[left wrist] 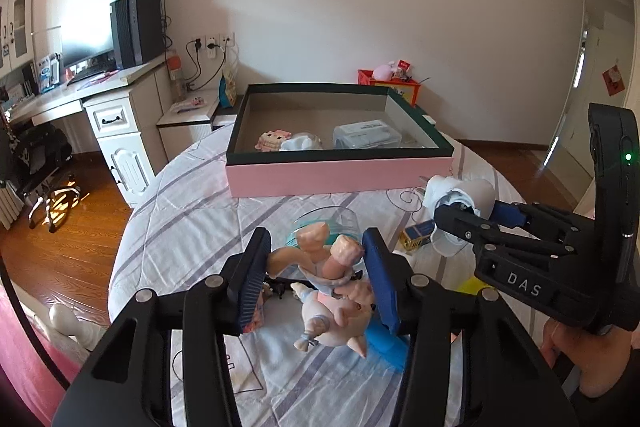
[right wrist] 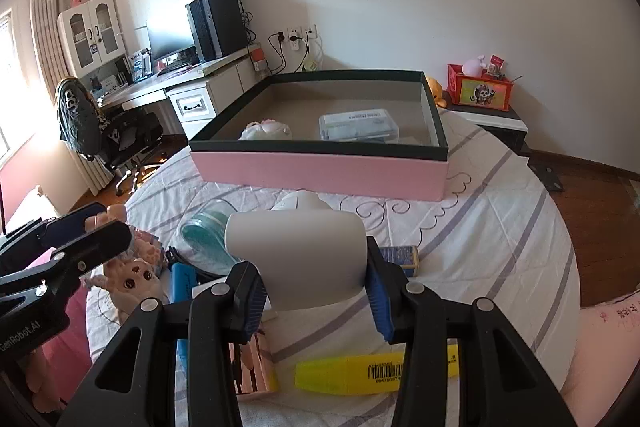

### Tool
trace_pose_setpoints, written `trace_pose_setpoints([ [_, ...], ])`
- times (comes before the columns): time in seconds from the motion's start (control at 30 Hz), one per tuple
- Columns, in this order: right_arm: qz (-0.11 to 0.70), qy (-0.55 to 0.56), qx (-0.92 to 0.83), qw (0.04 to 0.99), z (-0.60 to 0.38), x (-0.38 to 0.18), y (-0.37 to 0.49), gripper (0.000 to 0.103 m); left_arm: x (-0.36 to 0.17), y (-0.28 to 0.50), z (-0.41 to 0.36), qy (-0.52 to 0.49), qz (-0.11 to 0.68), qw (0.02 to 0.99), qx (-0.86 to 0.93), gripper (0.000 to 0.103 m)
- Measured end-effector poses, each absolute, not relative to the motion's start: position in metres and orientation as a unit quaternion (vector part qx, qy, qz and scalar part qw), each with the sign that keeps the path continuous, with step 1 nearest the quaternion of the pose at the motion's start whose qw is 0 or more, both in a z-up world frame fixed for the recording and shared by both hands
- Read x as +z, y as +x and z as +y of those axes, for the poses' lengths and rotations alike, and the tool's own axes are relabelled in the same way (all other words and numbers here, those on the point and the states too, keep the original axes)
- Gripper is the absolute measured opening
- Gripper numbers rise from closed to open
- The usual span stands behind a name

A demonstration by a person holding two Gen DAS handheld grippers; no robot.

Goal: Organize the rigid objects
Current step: 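Lift pig doll with left tool while right tool lifts white bottle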

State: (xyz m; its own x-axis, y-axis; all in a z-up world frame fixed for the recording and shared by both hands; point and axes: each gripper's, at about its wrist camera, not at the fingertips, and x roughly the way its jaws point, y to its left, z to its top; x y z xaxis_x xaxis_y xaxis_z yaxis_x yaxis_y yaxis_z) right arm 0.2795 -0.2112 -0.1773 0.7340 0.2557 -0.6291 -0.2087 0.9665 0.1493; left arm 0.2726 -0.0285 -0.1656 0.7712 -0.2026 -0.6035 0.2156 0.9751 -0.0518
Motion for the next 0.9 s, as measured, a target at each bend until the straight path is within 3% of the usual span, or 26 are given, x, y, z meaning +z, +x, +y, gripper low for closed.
trace_pose_setpoints([
  [0.03,0.340,0.032,0.124,0.932,-0.210,-0.174,0.281,0.045,-0.165,0.278,-0.034,0.021,0.321,0.941,-0.108,0.048],
  [0.13,0.339,0.024,0.126,0.932,-0.206,-0.169,0.288,0.045,-0.171,0.288,-0.039,0.024,0.330,0.936,-0.119,0.028],
  [0.2,0.342,0.025,0.130,0.930,-0.205,-0.171,0.290,0.045,-0.178,0.290,-0.035,0.004,0.342,0.930,-0.131,0.027],
  [0.27,0.348,0.026,0.134,0.928,-0.204,-0.175,0.292,0.045,-0.184,0.290,-0.037,0.007,0.351,0.926,-0.136,0.018],
  [0.33,0.355,0.028,0.136,0.925,-0.203,-0.180,0.293,0.045,-0.193,0.289,-0.038,0.022,0.359,0.924,-0.132,0.019],
  [0.4,0.354,0.035,0.141,0.924,-0.205,-0.181,0.290,0.045,-0.201,0.286,-0.032,0.014,0.363,0.923,-0.125,0.024],
  [0.47,0.353,0.037,0.142,0.924,-0.206,-0.183,0.286,0.045,-0.206,0.279,-0.022,-0.004,0.365,0.923,-0.120,0.049],
  [0.53,0.357,0.041,0.142,0.923,-0.208,-0.185,0.285,0.045,-0.210,0.274,-0.015,-0.018,0.363,0.924,-0.118,0.064],
  [0.7,0.362,0.045,0.146,0.920,-0.209,-0.192,0.283,0.045,-0.212,0.266,-0.016,-0.022,0.364,0.923,-0.125,0.070],
  [0.83,0.366,0.045,0.148,0.918,-0.210,-0.193,0.281,0.045,-0.206,0.253,-0.011,-0.051,0.348,0.926,-0.139,0.092],
  [0.9,0.366,0.047,0.149,0.917,-0.210,-0.194,0.279,0.045,-0.206,0.251,-0.014,-0.048,0.350,0.925,-0.142,0.092],
])
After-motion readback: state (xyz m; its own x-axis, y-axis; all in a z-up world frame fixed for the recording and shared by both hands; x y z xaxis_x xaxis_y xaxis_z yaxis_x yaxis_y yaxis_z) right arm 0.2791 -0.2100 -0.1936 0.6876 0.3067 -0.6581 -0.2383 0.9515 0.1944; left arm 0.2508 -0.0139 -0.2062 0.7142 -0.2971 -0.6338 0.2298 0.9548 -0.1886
